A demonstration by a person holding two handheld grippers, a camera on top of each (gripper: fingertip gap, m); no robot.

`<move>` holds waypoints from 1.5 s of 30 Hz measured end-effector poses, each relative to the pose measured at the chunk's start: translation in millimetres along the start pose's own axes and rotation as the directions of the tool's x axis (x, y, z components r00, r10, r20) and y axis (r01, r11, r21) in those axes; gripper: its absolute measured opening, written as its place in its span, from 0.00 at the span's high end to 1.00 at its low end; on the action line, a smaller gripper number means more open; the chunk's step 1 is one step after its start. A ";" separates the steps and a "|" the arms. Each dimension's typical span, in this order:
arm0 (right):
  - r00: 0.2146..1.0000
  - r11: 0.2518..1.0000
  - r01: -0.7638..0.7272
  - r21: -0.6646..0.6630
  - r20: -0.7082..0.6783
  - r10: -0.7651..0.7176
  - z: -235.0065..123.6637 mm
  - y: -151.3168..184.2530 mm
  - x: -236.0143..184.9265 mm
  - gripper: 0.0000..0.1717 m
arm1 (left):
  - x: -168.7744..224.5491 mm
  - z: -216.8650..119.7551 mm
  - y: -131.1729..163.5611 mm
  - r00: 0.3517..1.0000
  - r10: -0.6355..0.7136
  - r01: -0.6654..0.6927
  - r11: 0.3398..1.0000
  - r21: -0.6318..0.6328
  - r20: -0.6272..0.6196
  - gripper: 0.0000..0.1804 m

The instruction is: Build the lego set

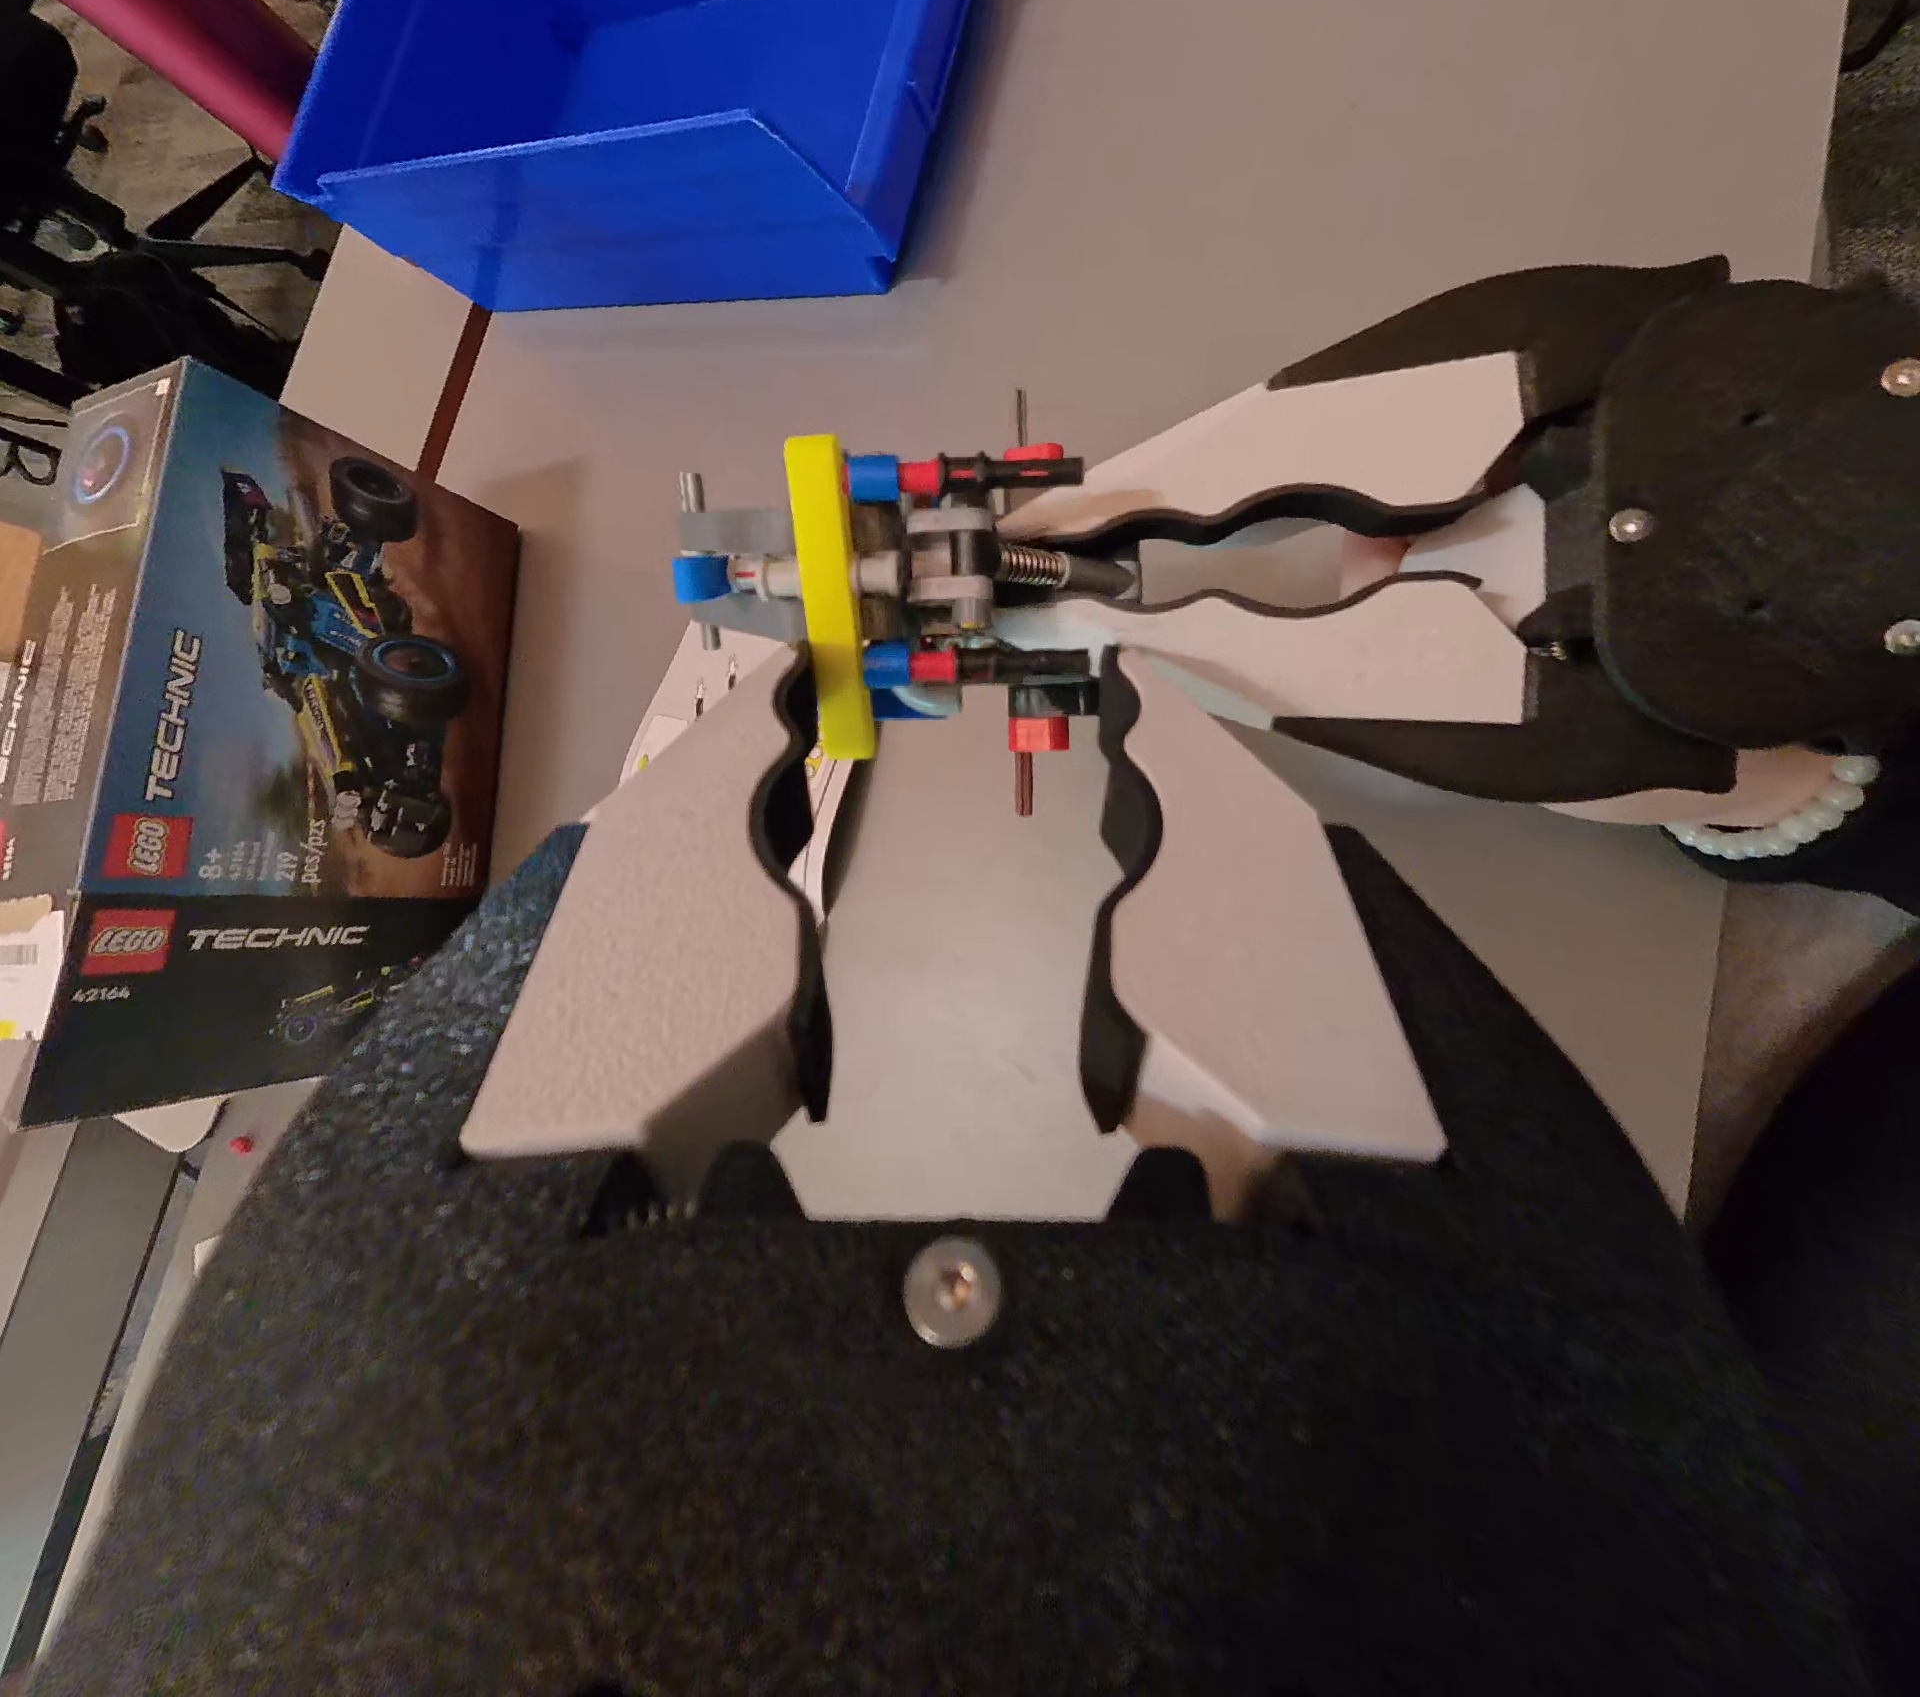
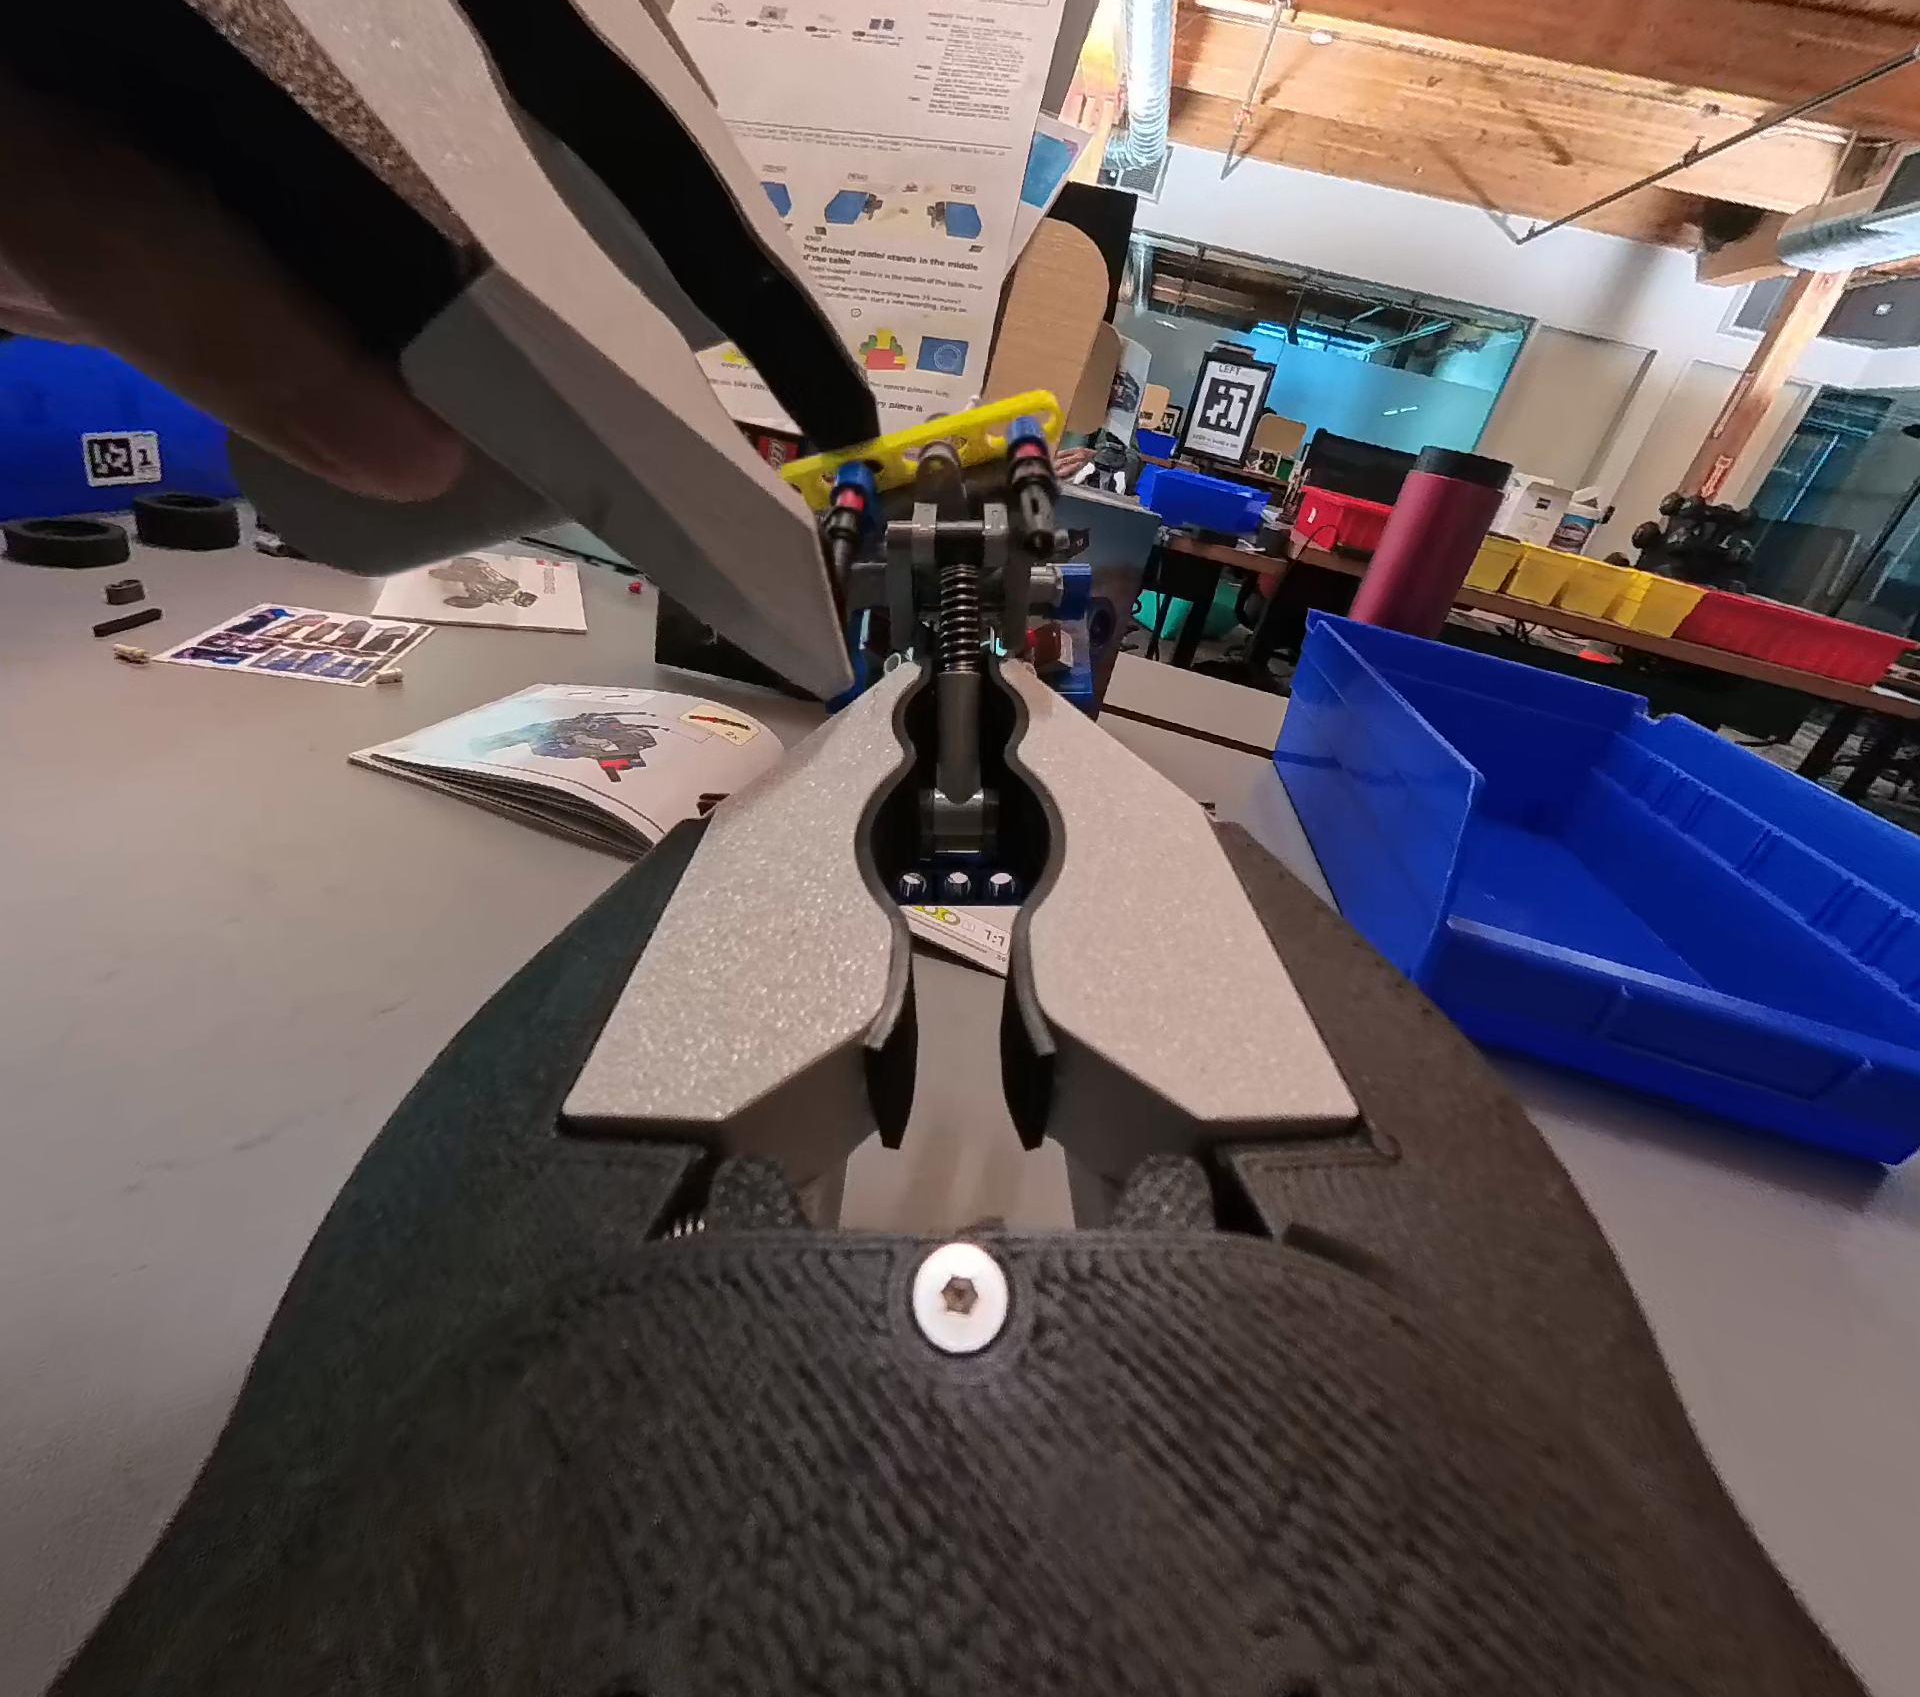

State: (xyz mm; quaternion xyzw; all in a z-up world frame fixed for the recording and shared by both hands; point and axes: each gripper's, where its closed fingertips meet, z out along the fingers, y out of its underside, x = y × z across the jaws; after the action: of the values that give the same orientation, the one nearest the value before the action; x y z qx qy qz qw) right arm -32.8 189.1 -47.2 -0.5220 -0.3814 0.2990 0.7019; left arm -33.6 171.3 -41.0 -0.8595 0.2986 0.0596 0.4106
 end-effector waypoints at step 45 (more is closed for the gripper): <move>0.942 0.944 -0.322 -0.066 0.073 0.326 5.3 13.1 -5.7 0.98 | -26.0 -4.5 4.8 0.999 0.018 -0.018 1.000 0.001 0.030 0.97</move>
State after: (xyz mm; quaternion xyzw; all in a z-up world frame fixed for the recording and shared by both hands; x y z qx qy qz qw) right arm -40.6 190.7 -60.1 -0.5832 -0.3267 0.4215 0.6127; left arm -58.1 177.7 -32.3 -0.8556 0.3002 0.0759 0.4150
